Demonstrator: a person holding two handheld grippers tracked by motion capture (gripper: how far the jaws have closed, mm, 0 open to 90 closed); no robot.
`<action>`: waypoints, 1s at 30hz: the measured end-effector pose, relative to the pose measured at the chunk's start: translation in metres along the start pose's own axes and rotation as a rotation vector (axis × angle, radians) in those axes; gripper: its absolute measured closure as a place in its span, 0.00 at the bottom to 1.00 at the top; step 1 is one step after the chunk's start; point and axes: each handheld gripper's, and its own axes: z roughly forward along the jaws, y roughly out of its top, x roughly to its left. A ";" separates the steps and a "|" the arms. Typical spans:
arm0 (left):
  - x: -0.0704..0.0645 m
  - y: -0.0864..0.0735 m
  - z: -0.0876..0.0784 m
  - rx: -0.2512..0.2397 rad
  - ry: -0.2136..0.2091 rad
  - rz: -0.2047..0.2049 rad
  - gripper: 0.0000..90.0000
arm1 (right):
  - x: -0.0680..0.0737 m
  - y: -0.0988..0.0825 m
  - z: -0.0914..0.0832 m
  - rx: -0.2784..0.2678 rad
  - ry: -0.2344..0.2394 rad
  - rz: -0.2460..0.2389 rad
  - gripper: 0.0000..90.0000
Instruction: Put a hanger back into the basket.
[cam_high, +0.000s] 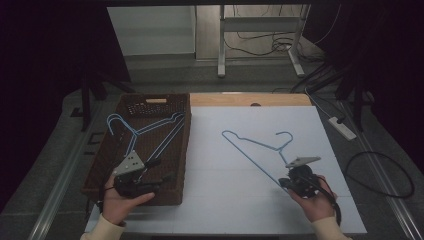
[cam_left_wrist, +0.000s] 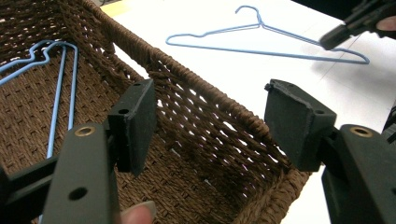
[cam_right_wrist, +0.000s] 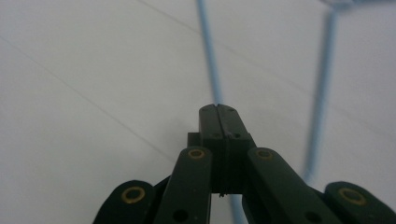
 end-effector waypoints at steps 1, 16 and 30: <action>0.000 0.000 0.000 0.000 0.000 0.000 0.40 | 0.000 0.000 0.000 0.000 0.000 0.000 1.00; 0.002 -0.001 -0.003 -0.001 0.005 0.003 0.40 | 0.013 0.088 0.078 -0.032 0.065 0.002 1.00; 0.000 0.000 -0.003 0.001 0.007 0.010 0.40 | -0.008 0.101 0.108 -0.028 0.043 0.074 1.00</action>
